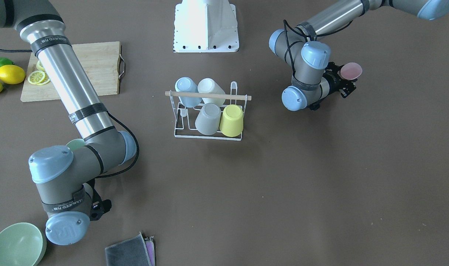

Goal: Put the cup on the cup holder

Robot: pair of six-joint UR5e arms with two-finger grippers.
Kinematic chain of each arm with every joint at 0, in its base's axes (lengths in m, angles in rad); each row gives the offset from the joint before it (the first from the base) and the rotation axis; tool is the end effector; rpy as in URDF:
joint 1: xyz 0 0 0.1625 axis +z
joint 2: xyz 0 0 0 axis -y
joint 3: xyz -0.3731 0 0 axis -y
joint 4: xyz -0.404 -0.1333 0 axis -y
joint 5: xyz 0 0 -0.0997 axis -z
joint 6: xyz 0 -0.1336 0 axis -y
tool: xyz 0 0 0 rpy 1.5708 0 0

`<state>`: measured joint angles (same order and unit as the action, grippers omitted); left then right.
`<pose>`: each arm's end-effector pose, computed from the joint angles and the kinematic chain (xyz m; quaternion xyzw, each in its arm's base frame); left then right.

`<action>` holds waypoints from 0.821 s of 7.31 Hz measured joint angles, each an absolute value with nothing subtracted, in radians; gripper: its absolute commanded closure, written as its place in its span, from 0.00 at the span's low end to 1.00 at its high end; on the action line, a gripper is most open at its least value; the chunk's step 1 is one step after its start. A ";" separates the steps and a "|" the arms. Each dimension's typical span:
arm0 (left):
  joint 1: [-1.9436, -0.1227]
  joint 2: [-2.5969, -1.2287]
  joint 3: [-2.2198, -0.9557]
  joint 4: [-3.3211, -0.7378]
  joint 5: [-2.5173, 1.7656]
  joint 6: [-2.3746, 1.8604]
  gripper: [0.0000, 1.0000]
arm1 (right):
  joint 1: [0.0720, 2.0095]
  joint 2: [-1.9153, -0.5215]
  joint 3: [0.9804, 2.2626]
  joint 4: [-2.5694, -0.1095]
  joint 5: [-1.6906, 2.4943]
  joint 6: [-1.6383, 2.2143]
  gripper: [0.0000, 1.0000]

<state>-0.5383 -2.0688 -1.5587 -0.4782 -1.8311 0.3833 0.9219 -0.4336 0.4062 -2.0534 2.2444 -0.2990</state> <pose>0.4161 -0.3637 0.4645 -0.3202 0.0229 0.5858 0.7441 -0.4306 -0.6504 0.4701 -0.2901 -0.2735 -0.3427 0.8507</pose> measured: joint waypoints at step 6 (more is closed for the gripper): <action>-0.548 -1.706 -2.079 -1.024 -1.983 -0.288 0.69 | 0.910 -0.428 0.390 -2.085 2.236 -0.299 0.00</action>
